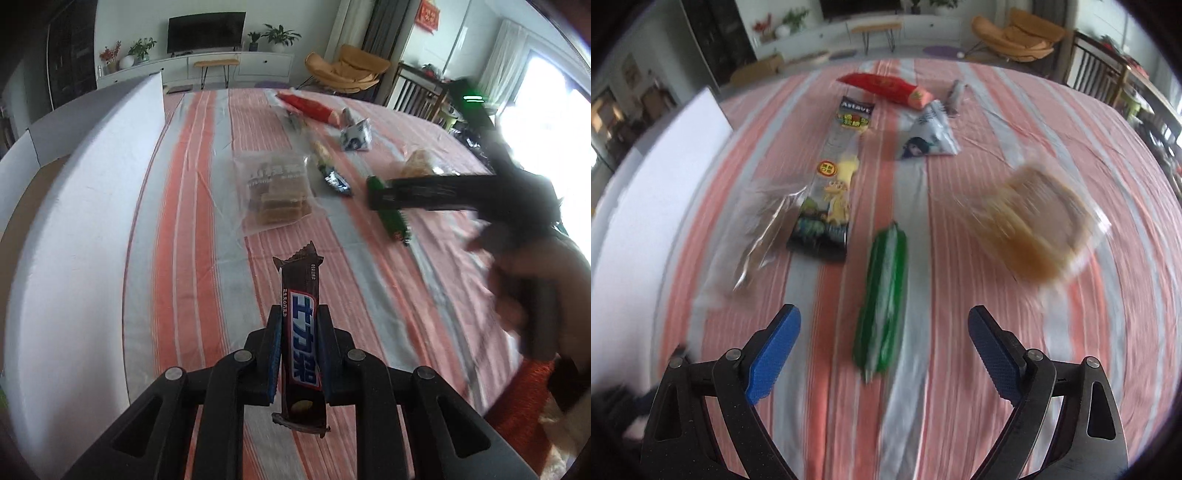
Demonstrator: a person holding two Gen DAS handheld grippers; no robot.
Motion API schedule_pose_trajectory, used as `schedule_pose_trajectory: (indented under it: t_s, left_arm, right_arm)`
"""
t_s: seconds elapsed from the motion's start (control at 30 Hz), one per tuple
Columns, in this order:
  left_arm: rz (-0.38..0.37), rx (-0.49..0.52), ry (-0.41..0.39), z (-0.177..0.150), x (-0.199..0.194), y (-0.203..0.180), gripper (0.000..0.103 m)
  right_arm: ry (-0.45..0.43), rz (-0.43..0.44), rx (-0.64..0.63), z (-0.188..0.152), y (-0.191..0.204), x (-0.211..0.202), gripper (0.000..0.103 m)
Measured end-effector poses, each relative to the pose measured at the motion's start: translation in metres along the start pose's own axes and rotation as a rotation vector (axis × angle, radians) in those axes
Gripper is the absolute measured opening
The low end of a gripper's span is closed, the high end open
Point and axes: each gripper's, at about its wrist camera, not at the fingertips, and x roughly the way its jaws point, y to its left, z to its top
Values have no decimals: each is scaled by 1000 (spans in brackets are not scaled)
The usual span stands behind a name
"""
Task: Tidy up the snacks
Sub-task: 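Carry the Snickers bar with the left tool while the right tool grasps the green sausage, then release the Snickers bar and green sausage into the box, return both tools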
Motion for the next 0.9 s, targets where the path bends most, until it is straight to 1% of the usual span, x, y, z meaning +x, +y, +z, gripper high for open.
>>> schedule_pose_trajectory:
  t_s: [0.03, 0.07, 0.1, 0.13, 0.2, 0.27, 0.33, 0.37, 0.43, 0.47, 0.53, 0.57, 0.63, 0.7, 0.73, 0.8, 0.83, 0.87, 0.9]
  left_arm:
    - [-8, 2, -4, -2, -4, -1, 17]
    - [-15, 5, -7, -3, -7, -3, 17]
    - [-22, 7, -10, -5, -9, -4, 17]
    - [-31, 6, -13, -5, -11, -5, 17]
    - [-58, -5, -22, -7, -18, -5, 17]
    - [-122, -54, -23, -5, -23, -3, 17]
    - [-194, -114, -23, -1, -29, -2, 17]
    - [-217, -133, -30, 2, -33, -2, 17]
    - [-259, -165, -56, 8, -48, -3, 17]
    - [-278, -175, -78, 12, -57, -3, 17]
    - [-295, -191, -147, 21, -85, 3, 17]
    - [-291, -197, -184, 24, -100, 9, 17]
    - [-266, -220, -262, 31, -135, 30, 17]
    - [-192, -252, -335, 34, -168, 57, 17]
    - [-131, -273, -370, 34, -186, 75, 17]
    - [-10, -309, -417, 28, -211, 106, 17]
    - [65, -329, -426, 23, -219, 123, 17]
    - [136, -349, -421, 18, -224, 138, 17]
    - [200, -368, -410, 12, -226, 152, 17]
  right_arm:
    - [31, 9, 3, 2, -2, 6, 27]
    - [43, 32, 20, 2, -5, 9, 26]
    - [45, 26, 23, -1, -7, 7, 24]
    - [49, 25, 26, -5, -8, 6, 24]
    - [44, 79, 70, -19, -18, -3, 24]
    - [25, 155, 129, -35, -30, -19, 24]
    - [7, 205, 159, -43, -36, -34, 24]
    - [-6, 237, 173, -44, -36, -43, 24]
    - [-39, 302, 188, -40, -30, -63, 24]
    - [-66, 341, 180, -33, -21, -79, 24]
    - [-108, 396, 145, -23, 1, -102, 24]
    - [-133, 434, 119, -16, 17, -117, 24]
    - [-179, 512, 60, -5, 53, -144, 24]
    - [-202, 601, -6, 3, 98, -165, 24]
    - [-200, 635, -32, 4, 117, -170, 24]
    - [-171, 702, -98, 2, 166, -176, 24]
    - [-160, 719, -125, 1, 183, -175, 24]
    - [-139, 737, -160, -3, 207, -172, 24]
    - [-124, 747, -183, -7, 223, -168, 24]
